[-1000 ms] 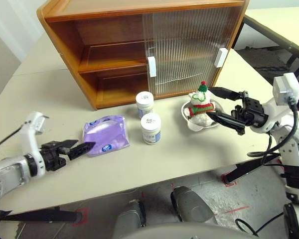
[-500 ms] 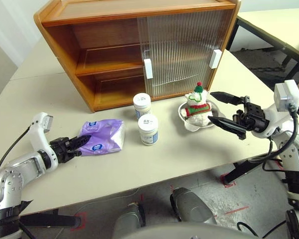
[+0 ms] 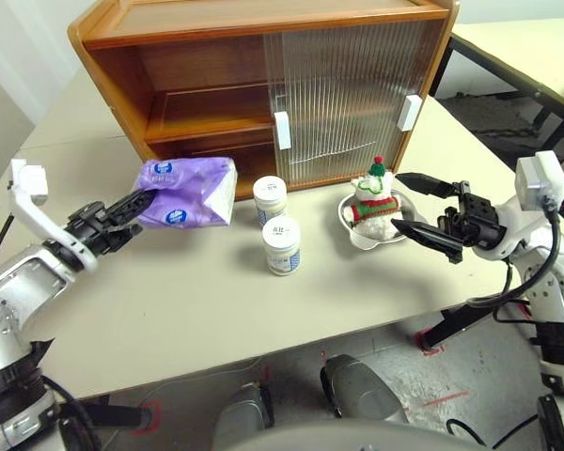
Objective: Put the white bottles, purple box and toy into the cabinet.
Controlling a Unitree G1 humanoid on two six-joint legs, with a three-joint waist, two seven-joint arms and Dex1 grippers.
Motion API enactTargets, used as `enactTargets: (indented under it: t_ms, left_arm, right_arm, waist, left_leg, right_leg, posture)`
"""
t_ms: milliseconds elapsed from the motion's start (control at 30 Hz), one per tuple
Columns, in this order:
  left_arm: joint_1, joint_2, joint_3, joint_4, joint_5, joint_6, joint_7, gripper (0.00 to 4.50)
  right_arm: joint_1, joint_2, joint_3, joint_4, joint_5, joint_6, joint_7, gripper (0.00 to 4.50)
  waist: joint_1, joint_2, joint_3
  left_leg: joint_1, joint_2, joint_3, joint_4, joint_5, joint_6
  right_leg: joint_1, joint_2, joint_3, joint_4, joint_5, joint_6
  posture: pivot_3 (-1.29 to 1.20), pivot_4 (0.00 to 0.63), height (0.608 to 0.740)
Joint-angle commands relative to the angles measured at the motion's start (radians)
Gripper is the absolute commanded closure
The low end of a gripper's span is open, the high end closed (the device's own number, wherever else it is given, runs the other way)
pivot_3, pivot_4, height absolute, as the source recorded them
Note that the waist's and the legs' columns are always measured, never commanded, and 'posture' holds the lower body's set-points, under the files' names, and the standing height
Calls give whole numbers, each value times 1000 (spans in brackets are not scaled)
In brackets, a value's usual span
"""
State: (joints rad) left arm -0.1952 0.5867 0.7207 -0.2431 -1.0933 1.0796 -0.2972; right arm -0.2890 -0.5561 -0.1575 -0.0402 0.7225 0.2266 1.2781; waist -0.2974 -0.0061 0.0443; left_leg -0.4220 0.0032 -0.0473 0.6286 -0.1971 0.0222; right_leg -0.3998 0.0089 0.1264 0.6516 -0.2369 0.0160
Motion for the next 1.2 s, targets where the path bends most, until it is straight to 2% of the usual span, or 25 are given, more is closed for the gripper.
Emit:
enactTargets:
  t_ms: [33,267,500,633,933,1200]
  left_arm:
    - [-45,-24,-41,-47,-13,-6,96,4494]
    - [-234,-130,-133,-82,19,-63,349,4494]
    - [-313,-192,-182,-77,77,-160,459,4494]
    - [-414,-282,-175,-50,110,-251,594,4494]
    - [-520,-369,-224,59,198,-367,637,4494]
    - [-536,-386,-257,126,248,-409,608,4494]
  right_arm:
    - [-9,-8,10,7,-11,7,10,0]
    - [-15,-7,19,3,-8,9,7,0]
    - [-18,-5,20,3,-8,6,6,0]
    - [-28,2,28,-3,-11,6,-2,0]
    - [-31,9,30,-18,-10,5,-17,0]
    - [-26,15,31,-47,-5,13,-40,0]
  waist:
    - [3,0,0]
    - [27,-3,1]
    - [34,-3,2]
    - [41,-6,3]
    - [46,-9,6]
    - [41,-10,6]
  left_leg:
    - [1,0,0,0,0,0]
    - [4,-1,0,2,1,0]
    - [4,-2,0,6,2,1]
    - [4,-5,0,9,1,1]
    - [4,-9,-4,13,0,3]
    - [4,-13,-5,14,-3,7]
  right_leg:
    - [1,0,0,0,0,0]
    - [6,5,0,-1,-3,4]
    - [8,8,0,-1,-7,11]
    - [10,12,-1,-1,-7,11]
    - [13,12,-1,-1,-7,12]
    - [14,11,-2,-1,-9,16]
  posture:
    - [-299,66,740]
    - [-299,62,740]
    - [-298,59,740]
    - [-295,58,740]
    - [-307,59,740]
    - [-322,57,740]
